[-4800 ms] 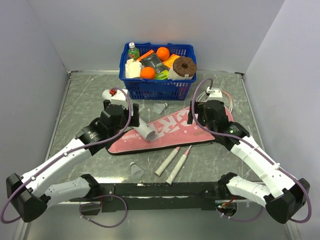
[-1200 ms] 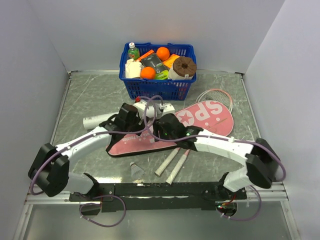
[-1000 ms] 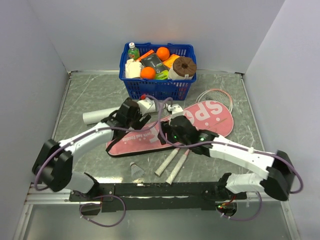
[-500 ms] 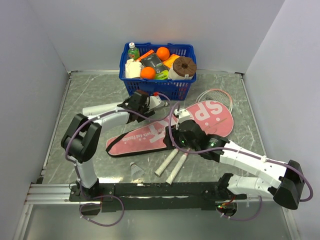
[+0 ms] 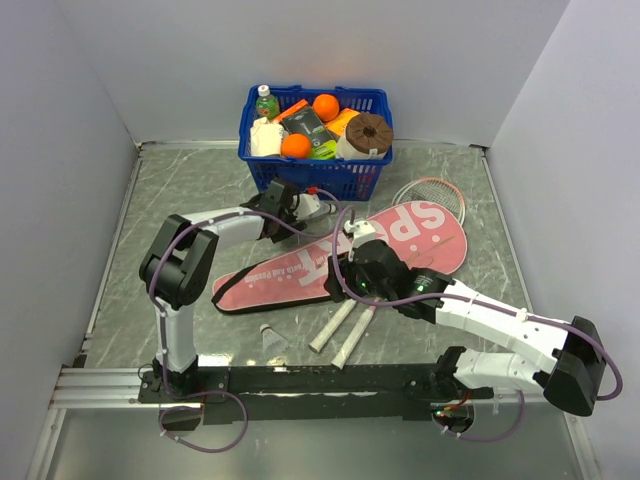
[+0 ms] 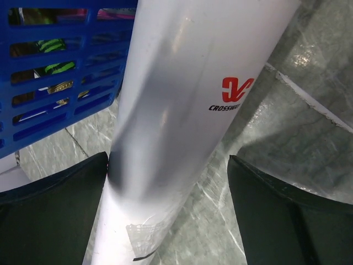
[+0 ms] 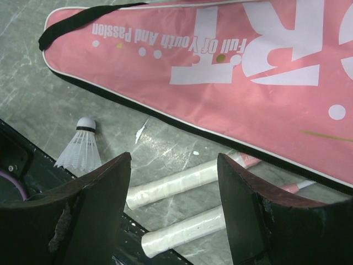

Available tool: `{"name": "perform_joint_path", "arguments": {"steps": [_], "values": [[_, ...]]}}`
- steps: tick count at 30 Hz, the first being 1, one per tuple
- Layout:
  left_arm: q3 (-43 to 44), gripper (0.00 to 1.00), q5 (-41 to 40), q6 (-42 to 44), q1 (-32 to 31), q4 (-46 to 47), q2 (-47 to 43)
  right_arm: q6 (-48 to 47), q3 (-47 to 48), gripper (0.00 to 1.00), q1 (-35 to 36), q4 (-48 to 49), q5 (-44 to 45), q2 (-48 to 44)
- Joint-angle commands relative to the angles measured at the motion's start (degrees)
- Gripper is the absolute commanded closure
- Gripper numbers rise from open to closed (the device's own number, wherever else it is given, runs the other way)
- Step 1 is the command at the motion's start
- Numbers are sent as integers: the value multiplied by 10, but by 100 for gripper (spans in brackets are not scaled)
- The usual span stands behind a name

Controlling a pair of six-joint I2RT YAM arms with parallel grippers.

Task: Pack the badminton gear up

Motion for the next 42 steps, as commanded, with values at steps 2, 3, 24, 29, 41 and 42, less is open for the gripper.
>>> {"name": "perform_joint_path", "arguments": {"steps": [2, 3, 24, 29, 41, 42], "values": [[29, 6, 19, 22, 6, -16, 16, 2, 4, 29, -1, 18, -7, -3], [36, 6, 19, 25, 7, -20, 25, 2, 3, 29, -2, 18, -8, -3], [41, 71, -23, 21, -18, -57, 27, 11, -21, 29, -3, 4, -14, -44], [3, 84, -70, 11, -46, -69, -60, 6, 8, 29, -2, -32, -16, -57], [-56, 99, -23, -152, -142, -185, -265, -28, 84, 29, -2, -172, -49, -179], [-63, 99, -21, -162, -152, -188, -276, -28, 90, 29, -2, -178, -50, -187]]}}
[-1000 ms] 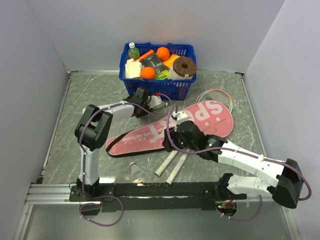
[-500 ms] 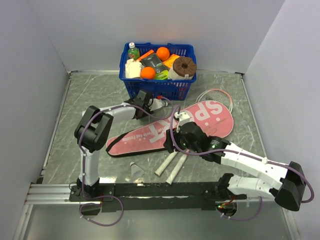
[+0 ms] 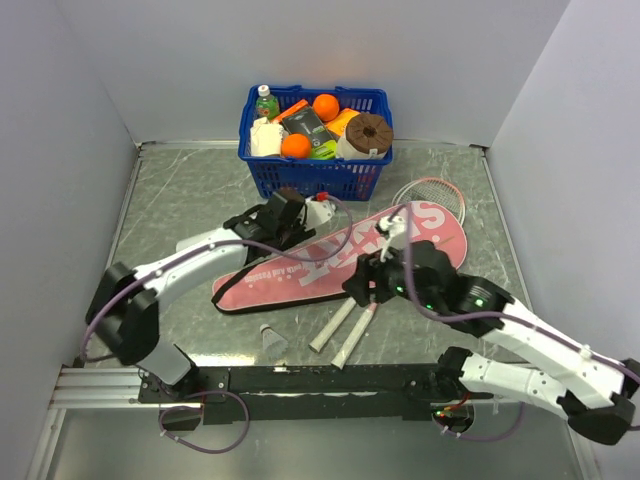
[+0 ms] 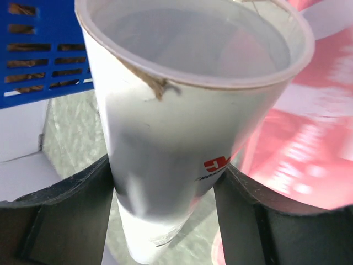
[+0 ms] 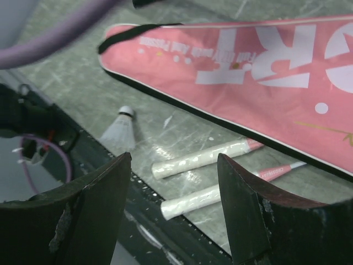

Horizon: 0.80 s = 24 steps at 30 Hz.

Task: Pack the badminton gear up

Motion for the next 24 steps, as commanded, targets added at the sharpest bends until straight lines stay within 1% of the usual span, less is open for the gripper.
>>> {"name": "perform_joint_path", "arguments": {"steps": [1, 2, 4, 5, 9, 13, 16, 17, 21, 24], "values": [[-23, 99, 34, -91, -49, -52, -68, -17, 34, 29, -3, -61, -20, -54], [-31, 99, 38, -112, -70, -49, -80, -23, 44, 29, -3, -70, -26, -64], [-50, 99, 60, -136, -86, -44, -117, -29, 54, 30, -3, -84, -37, -69], [-55, 99, 73, -163, -98, -45, -129, -33, 66, 30, -3, -97, -41, -70], [-87, 99, 118, -221, -114, -45, -192, -41, 82, 31, -3, -114, -49, -73], [-132, 99, 183, -265, -122, -15, -246, -45, 77, 33, -4, -100, -81, -77], [-170, 99, 220, -286, -130, 4, -286, -49, 69, 36, -4, -77, -110, -69], [-175, 99, 228, -291, -136, 2, -291, -52, 67, 39, -4, -72, -116, -66], [-194, 99, 232, -303, -154, -15, -304, -66, 70, 40, -3, -49, -149, -44], [-210, 99, 228, -309, -173, -3, -314, -83, 76, 41, -3, -34, -157, -21]]}}
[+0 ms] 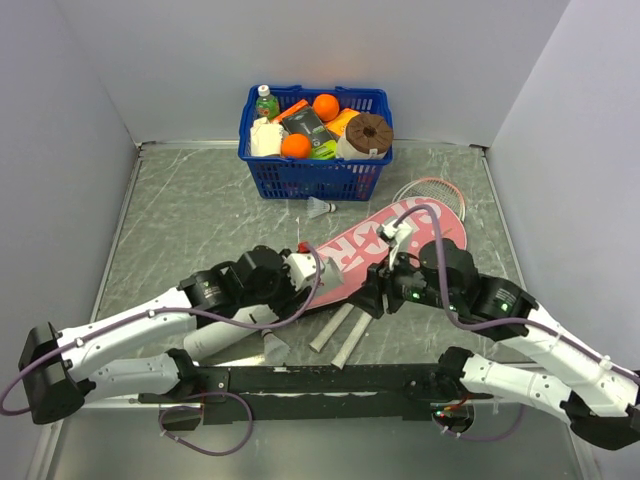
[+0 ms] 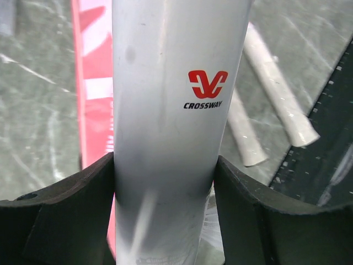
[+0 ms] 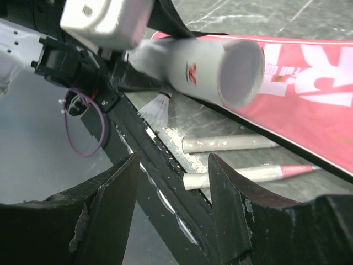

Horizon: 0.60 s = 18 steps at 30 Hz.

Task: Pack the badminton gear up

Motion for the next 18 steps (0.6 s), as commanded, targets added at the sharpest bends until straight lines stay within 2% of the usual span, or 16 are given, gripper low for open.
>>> {"name": "perform_joint_path", "arguments": {"steps": [1, 8, 18], "values": [[-16, 99, 20, -34, -26, 33, -23, -37, 17, 41, -2, 42, -35, 34], [-27, 99, 6, -30, -55, 39, -53, -49, 19, 50, -23, 77, -42, 77], [-41, 99, 0, -26, -72, 35, -83, -59, 9, 51, -70, 105, -146, 89]]}}
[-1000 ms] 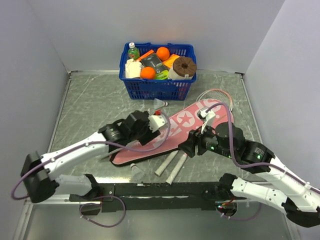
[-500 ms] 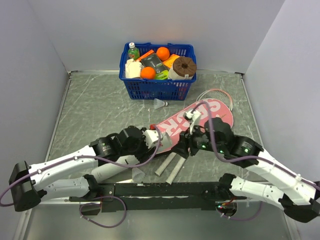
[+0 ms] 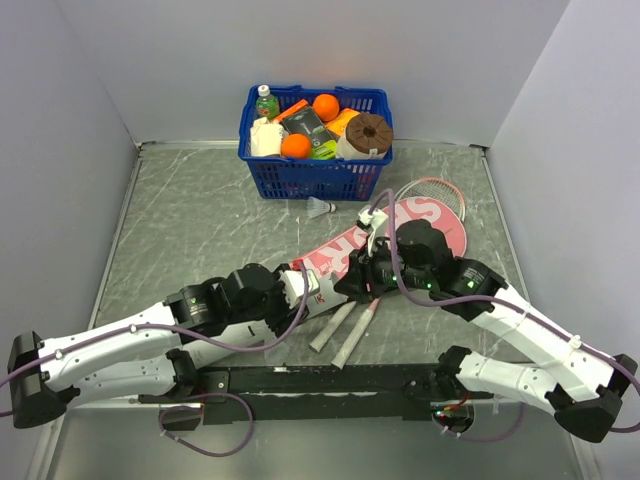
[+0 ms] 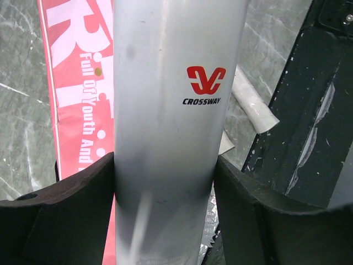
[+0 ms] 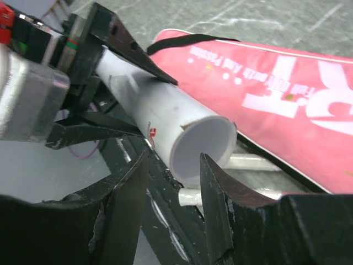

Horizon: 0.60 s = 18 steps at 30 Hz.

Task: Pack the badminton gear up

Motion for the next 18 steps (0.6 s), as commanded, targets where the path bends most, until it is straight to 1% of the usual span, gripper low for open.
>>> {"name": "perform_joint_path", "arguments": {"steps": [1, 3, 5, 12, 18], "values": [[0, 99, 0, -7, -11, 30, -14, -14, 10, 52, -16, 37, -72, 4], [-2, 99, 0, -5, -13, 32, -19, -14, 11, 54, -21, 39, -87, 8], [-3, 99, -19, -6, -16, 34, -25, -13, 13, 54, -21, 40, -99, 11], [-9, 99, -30, -8, -23, 45, -58, -9, 6, 55, -23, 46, -107, 27], [-9, 99, -42, -5, -29, 44, -61, -7, 2, 63, -23, 54, -127, 35]]}}
